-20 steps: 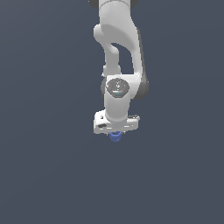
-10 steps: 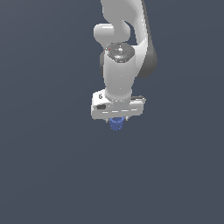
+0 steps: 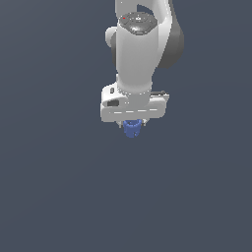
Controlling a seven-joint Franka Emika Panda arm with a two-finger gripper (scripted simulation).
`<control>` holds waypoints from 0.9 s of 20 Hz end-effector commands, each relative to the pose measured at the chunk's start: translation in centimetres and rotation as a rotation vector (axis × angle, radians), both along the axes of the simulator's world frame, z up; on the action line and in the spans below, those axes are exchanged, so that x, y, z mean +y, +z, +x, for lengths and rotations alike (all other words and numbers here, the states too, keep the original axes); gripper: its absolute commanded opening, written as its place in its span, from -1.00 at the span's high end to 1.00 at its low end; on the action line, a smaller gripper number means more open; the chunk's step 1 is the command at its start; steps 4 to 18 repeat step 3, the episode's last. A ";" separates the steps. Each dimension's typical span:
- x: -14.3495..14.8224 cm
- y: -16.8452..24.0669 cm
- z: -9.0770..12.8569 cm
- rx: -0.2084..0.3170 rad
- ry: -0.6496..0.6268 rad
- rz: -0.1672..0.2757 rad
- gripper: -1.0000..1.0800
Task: Pick up the object and move it to a goal position.
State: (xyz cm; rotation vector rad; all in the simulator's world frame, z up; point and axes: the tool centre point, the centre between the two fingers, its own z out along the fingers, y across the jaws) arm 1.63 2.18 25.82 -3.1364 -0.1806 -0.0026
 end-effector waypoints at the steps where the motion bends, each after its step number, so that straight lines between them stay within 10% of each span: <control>1: 0.0 0.5 0.0 0.002 0.000 0.000 1.00; 18: 0.0 0.6 0.0 0.002 0.000 0.000 1.00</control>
